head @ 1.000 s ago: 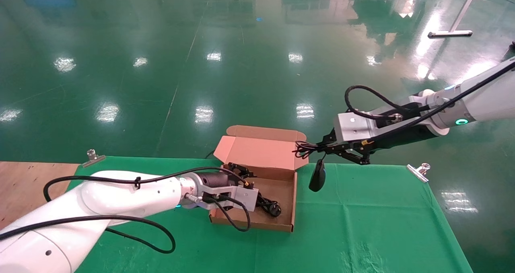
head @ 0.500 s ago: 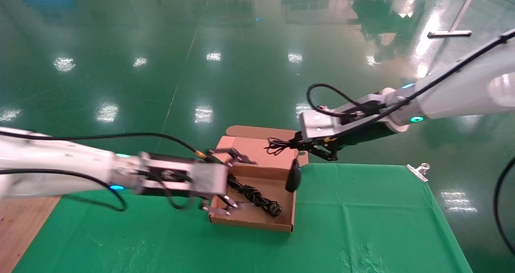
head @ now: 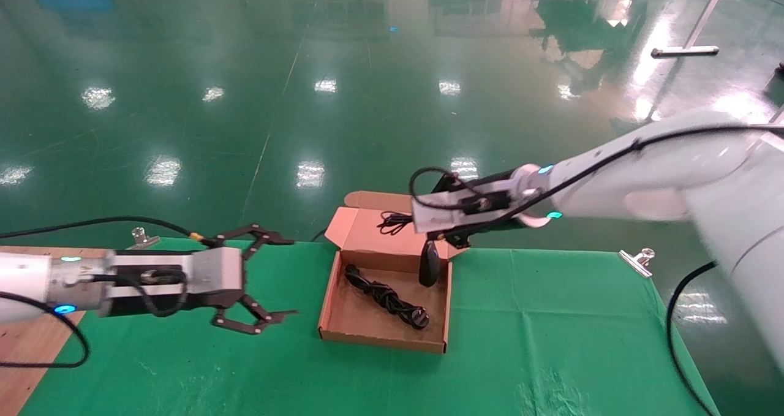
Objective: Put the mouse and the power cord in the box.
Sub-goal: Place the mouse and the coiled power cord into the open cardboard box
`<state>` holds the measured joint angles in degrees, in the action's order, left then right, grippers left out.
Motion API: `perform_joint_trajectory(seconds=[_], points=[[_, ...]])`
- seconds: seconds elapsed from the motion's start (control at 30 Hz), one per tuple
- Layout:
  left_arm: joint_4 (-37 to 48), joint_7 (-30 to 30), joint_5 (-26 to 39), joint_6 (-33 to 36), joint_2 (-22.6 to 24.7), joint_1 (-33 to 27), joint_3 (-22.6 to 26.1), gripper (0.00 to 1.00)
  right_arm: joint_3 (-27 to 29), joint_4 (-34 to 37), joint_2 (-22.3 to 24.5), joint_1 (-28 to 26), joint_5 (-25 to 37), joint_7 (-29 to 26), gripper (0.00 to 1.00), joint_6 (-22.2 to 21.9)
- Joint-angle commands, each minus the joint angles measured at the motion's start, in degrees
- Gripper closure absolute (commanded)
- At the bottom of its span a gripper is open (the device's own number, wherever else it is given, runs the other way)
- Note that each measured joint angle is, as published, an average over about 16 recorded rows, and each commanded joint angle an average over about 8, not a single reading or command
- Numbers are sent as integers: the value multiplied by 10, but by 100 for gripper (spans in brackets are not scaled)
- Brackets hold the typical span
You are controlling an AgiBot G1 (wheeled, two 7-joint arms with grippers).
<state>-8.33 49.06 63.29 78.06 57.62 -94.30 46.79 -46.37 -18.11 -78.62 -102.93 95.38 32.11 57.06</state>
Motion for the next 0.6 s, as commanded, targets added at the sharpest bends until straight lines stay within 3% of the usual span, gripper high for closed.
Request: perform_joint_trajectory(seconds=[0.03, 0.4, 0.43, 0.6], points=[[13, 6, -4, 2, -9, -2, -3, 0, -10, -28, -1, 19, -4, -10, 100, -27], [51, 23, -11, 12, -21, -6, -8, 0, -134, -116, -1, 81, -39, -81, 98, -99], [52, 24, -11, 13, -20, -7, -8, 0, -144, -117, -1, 84, -41, -87, 93, -105], [60, 28, -10, 15, -18, -9, -8, 0, -182, -113, 0, 90, -57, -113, 32, -123]])
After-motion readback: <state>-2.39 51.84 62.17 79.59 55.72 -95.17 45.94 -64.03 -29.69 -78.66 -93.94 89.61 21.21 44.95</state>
